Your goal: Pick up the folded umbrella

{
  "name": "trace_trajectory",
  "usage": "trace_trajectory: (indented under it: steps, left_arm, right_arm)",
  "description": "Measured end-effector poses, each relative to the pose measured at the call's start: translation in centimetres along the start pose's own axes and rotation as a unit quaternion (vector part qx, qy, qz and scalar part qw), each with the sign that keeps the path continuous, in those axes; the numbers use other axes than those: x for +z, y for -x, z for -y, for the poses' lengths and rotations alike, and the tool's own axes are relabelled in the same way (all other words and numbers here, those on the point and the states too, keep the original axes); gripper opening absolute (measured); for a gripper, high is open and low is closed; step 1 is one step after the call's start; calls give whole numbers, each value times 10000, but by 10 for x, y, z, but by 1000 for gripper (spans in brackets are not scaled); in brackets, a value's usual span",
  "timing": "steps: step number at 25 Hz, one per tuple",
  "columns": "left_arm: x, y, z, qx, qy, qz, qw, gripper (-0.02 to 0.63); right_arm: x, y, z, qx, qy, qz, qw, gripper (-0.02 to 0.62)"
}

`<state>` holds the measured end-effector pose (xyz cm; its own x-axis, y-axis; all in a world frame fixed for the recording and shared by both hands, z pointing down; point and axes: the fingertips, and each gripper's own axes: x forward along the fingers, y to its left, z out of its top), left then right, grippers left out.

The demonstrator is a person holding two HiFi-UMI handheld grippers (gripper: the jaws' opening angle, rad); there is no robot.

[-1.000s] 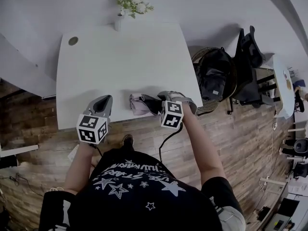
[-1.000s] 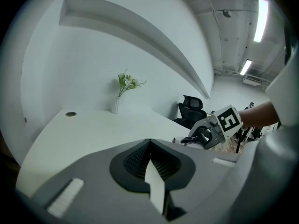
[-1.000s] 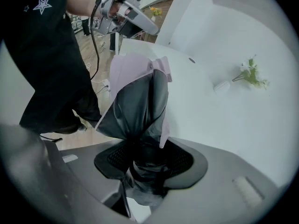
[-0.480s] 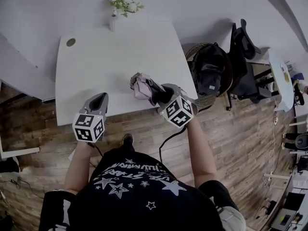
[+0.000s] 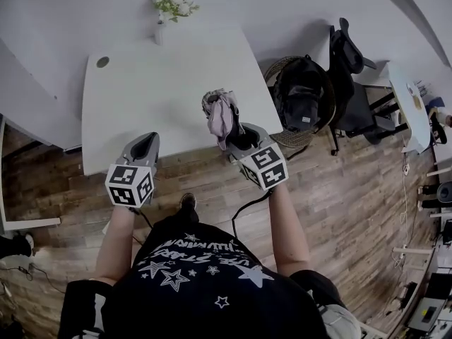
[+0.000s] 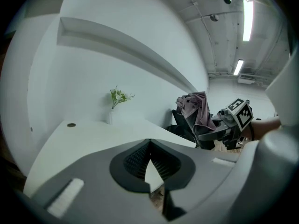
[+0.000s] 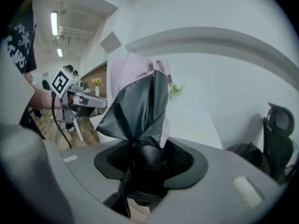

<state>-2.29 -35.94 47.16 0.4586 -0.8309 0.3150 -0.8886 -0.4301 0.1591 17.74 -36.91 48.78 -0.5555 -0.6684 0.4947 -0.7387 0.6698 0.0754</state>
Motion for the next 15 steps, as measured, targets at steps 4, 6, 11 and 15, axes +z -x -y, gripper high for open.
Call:
trace_trajectory:
  steps: [4, 6, 11, 15]
  left_arm:
    - [0, 17, 18, -69, -39, 63, 9999, 1]
    - [-3, 27, 29, -107, -58, 72, 9999, 0]
    - [-13, 55, 53, -182, -73, 90, 9998, 0]
    - [-22, 77, 70, -201, -74, 109, 9997, 1]
  right_arm:
    - [4, 25, -8, -36, -712, 430, 9965, 225]
    - [6, 40, -16, -31, -912, 598, 9940, 225]
    - [0, 75, -36, -87, -1364, 813, 9873, 226]
    - [-10, 100, -49, -189, -1733, 997, 9796, 227]
